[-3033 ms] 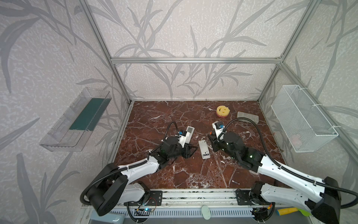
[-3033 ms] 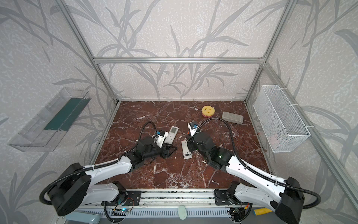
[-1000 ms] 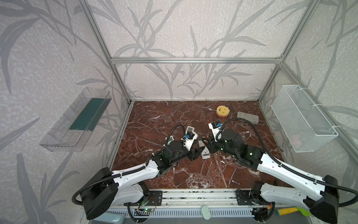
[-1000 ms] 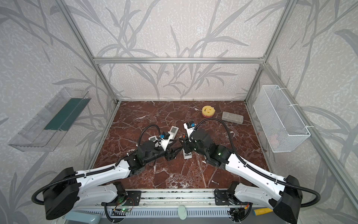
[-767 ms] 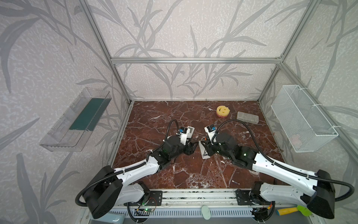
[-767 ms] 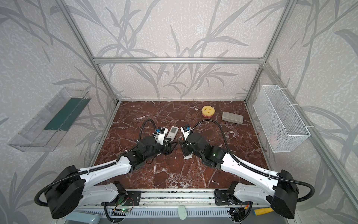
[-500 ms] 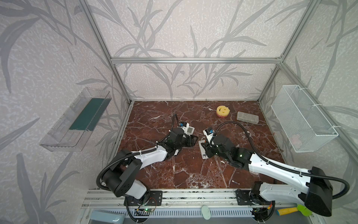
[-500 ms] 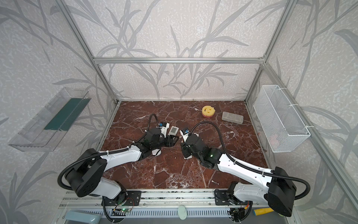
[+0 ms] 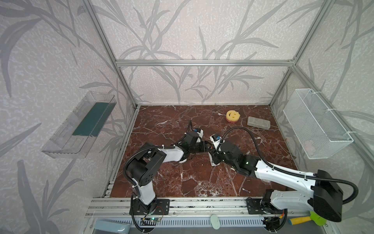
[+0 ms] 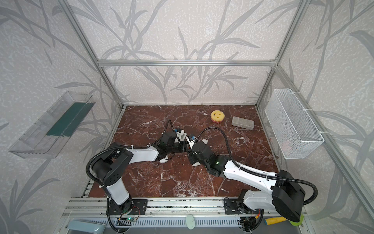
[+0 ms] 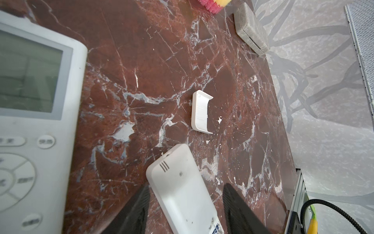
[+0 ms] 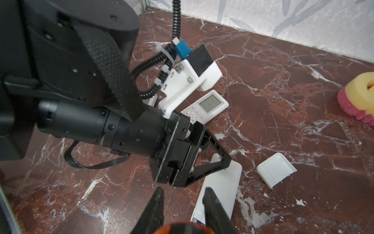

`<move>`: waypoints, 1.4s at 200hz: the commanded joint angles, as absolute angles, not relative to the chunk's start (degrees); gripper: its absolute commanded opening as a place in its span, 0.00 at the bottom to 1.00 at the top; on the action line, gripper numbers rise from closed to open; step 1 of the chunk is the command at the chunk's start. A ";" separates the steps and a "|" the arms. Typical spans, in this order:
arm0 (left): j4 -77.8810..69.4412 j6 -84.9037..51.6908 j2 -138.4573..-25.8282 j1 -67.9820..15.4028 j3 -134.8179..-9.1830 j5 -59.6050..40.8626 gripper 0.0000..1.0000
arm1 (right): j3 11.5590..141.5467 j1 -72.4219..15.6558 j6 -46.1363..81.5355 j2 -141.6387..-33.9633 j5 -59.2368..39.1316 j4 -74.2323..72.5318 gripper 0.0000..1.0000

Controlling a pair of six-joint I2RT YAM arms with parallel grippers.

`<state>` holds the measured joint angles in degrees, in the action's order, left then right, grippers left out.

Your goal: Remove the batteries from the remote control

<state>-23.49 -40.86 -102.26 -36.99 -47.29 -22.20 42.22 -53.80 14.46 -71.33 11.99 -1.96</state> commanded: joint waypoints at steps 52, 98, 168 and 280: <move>-23.23 -41.53 -105.08 -36.96 -49.19 -24.26 0.59 | 43.37 -54.12 11.69 -73.26 12.44 -4.13 0.00; -22.94 -41.66 -105.72 -37.07 -49.03 -24.68 0.58 | 43.33 -54.09 12.35 -73.58 11.30 -5.16 0.00; -22.41 -42.19 -105.69 -37.25 -48.27 -25.14 0.54 | 43.89 -54.09 11.91 -72.59 11.73 -5.21 0.00; -22.06 -42.46 -105.68 -37.49 -47.90 -25.22 0.51 | 45.40 -54.11 11.89 -73.36 10.76 -5.01 0.00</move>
